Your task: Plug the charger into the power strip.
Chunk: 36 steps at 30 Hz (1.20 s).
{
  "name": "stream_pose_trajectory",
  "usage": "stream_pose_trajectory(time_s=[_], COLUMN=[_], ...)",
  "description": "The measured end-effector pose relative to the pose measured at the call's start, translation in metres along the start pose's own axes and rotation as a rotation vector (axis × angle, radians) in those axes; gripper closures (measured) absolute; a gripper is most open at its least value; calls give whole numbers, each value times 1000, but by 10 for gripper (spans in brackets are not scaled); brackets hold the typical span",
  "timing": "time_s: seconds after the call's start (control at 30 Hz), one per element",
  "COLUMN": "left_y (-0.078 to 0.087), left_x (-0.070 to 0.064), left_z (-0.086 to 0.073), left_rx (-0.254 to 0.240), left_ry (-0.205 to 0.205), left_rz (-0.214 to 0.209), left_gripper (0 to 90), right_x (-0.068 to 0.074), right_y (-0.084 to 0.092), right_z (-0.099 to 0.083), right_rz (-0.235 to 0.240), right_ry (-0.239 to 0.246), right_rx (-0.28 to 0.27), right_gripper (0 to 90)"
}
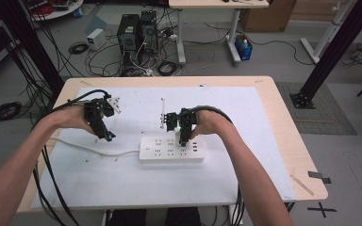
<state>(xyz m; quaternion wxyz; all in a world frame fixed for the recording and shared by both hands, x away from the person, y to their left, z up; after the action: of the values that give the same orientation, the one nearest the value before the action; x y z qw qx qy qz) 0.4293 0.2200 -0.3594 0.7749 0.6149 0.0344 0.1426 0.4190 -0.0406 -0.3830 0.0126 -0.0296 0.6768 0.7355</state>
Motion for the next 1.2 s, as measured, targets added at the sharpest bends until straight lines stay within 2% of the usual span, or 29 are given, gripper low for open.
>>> stream_pose_trajectory(time_s=[0.03,0.13,0.27,0.37,0.5,0.77,0.83,0.9,0.97,1.03,1.13,1.17,1.2], left_y=[1,3,4,4,4,4,5,6,7,7,7,7,8], left_x=[0,0,0,0,-2,-1,-1,-1,-1,-1,-2,-3,-3], left_z=[0,-1,-2,-2,-1,1,1,2,3,3,2,1,1], left_rx=[-4,-18,-19,-14,-16,-13,-21,-22,-32,-36,-23,-33,-27], left_ry=[0,7,10,10,7,11,13,9,12,11,7,14,8], left_rz=[-1,0,6,6,7,14,21,18,21,22,27,29,27], left_gripper=[110,110,111,111,111,110,111,111,111,111,110,111,111], right_x=[1,-1,-3,0,-1,-8,-7,1,6,5,-3,-6,-6], right_y=[-5,-6,-7,-7,-8,-10,-10,-12,-12,-12,-13,-14,-14], right_z=[-1,-2,-10,-8,-9,-9,-6,-1,0,-5,-9,-10,-11], right_rz=[4,5,19,1,9,63,47,-6,-38,-27,30,48,53], right_ry=[1,23,2,8,5,-22,-12,18,16,-1,-16,-24,-28], right_rx=[26,-2,-64,-48,-54,-65,-54,-18,-8,-50,-102,-117,-122], right_gripper=[625,626,628,629,629,629,629,629,629,629,628,628,628])
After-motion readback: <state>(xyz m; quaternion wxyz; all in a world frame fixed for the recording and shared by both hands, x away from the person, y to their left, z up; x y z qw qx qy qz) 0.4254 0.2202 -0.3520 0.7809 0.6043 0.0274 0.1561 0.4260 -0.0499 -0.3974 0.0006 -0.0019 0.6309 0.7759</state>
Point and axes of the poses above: each handheld gripper's, and its own axes: y roughly backward along the jaws, z roughly out of its top, x roughly to its left, the point moved 3 cm from there along -y, roughly forward along the jaws
